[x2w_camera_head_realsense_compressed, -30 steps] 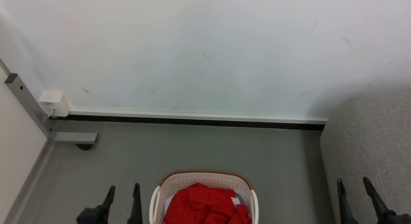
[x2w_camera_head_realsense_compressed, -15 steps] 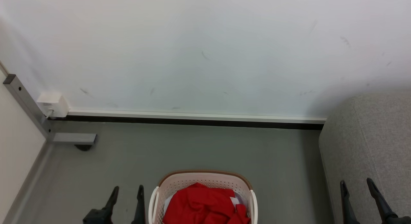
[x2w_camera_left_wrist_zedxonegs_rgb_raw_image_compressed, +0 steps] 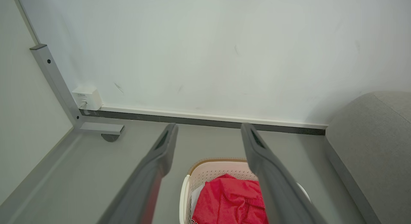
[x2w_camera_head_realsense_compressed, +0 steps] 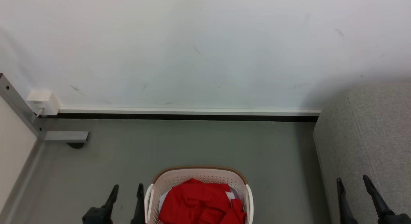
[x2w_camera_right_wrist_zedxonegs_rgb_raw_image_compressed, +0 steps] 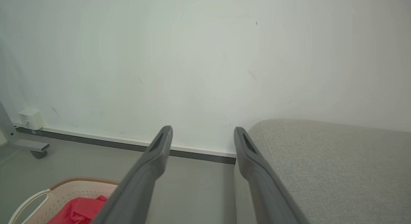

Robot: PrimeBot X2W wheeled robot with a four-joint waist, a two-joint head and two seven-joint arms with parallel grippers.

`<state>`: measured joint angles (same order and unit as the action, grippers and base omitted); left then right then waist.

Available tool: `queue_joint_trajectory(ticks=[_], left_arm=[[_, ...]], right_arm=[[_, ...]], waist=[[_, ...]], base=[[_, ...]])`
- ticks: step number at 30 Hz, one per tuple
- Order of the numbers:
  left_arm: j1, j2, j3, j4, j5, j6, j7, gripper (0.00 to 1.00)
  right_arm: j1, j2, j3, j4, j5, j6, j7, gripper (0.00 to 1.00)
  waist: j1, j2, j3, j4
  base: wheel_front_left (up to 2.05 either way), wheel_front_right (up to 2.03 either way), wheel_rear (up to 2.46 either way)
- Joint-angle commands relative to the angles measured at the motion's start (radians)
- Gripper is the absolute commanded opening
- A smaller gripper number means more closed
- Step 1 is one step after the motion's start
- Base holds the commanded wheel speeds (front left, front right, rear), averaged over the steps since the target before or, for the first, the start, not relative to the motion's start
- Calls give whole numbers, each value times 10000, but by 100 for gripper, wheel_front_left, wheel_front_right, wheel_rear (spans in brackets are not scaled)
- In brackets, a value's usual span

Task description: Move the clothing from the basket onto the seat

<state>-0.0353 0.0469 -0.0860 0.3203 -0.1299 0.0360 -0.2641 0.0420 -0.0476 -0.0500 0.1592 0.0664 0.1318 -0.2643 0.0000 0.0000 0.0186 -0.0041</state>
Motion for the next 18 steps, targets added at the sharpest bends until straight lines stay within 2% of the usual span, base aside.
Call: queue_joint_trajectory(ticks=[1, 5, 11, 18], left_arm=[[-228, 62, -32, -71, -38, -39, -7, 100], [-580, 62, -152, -60, 15, -96, -7, 100], [-1847, 63, -631, 659, 336, -476, -7, 100], [-3996, 180, -1331, 3132, 1145, -645, -7, 100]], right_arm=[[-189, -54, 6, -103, 95, -21, -2, 100], [-414, -56, 90, -246, 70, -22, -1, 100], [-1271, -108, 393, -632, 142, -21, 1, 100], [-2452, -100, 870, -944, 226, -21, 1, 100]], waist=[[0, 0, 262, -162], [0, 0, 730, -331], [0, 0, 2131, -769], [0, 0, 3894, -1479]], base=[[0, 0, 0], [0, 0, 0], [0, 0, 0], [0, 0, 0]])
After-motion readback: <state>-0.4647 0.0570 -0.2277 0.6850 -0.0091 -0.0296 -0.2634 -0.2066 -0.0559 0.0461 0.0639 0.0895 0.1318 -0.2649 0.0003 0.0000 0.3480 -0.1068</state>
